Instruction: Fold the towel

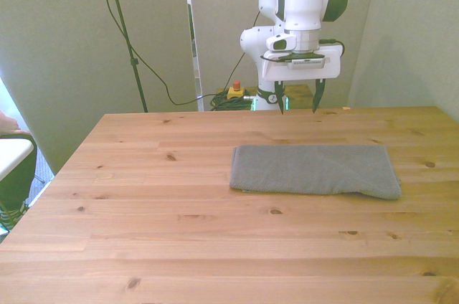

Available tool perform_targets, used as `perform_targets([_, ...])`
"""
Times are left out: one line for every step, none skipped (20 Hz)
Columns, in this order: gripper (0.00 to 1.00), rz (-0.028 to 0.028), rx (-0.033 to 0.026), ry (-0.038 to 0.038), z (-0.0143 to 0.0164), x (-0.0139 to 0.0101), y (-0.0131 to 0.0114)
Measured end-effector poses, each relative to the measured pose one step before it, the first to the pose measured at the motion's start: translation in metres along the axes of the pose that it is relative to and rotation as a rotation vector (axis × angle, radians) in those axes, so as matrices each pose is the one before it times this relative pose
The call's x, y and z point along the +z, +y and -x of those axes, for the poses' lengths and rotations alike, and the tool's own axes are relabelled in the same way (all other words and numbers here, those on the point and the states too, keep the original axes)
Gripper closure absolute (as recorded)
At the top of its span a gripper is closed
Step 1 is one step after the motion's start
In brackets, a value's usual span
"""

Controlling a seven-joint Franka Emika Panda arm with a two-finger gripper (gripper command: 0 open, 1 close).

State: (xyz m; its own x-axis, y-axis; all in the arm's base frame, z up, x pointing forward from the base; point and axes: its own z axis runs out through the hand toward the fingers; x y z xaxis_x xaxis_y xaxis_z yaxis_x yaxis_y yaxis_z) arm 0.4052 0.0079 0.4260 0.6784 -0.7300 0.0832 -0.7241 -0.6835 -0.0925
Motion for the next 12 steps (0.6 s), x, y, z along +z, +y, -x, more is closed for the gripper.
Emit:
perform_targets([0.0, -0.00244, 0.0001, 0.0018, -0.00057, -0.00127, -0.00058])
perform_targets([0.0, -0.0017, 0.00114, -0.00014, -0.00083, -0.00053, -0.0002])
perform_targets([0.0, -0.00195, 0.00233, 0.00205, -0.00149, -0.0011, -0.00122])
perform_targets([0.0, -0.00276, 0.00325, 0.00641, -0.00282, -0.0029, -0.00421])
perform_targets([0.0, -0.00126, 0.00646, 0.00862, -0.00268, -0.00314, -0.00739])
perform_targets([0.0, 0.00244, -0.00011, 0.00982, -0.00141, -0.00224, -0.01038])
perform_targets([0.0, 0.01178, -0.00444, 0.01687, 0.00098, -0.00075, -0.01376])
perform_targets([0.0, 0.01589, -0.00501, 0.01671, 0.00327, 0.00139, -0.01549])
perform_targets([0.0, 0.01836, -0.00722, 0.01945, 0.00536, 0.00252, -0.0169])
perform_targets([0.0, 0.02033, -0.00884, 0.02551, 0.00716, 0.00283, -0.01808])
perform_targets([0.0, 0.01996, -0.01058, 0.03066, 0.0072, 0.00195, -0.01712])
perform_targets([0.0, 0.02441, -0.00786, 0.04139, 0.00746, 0.00086, -0.01604])
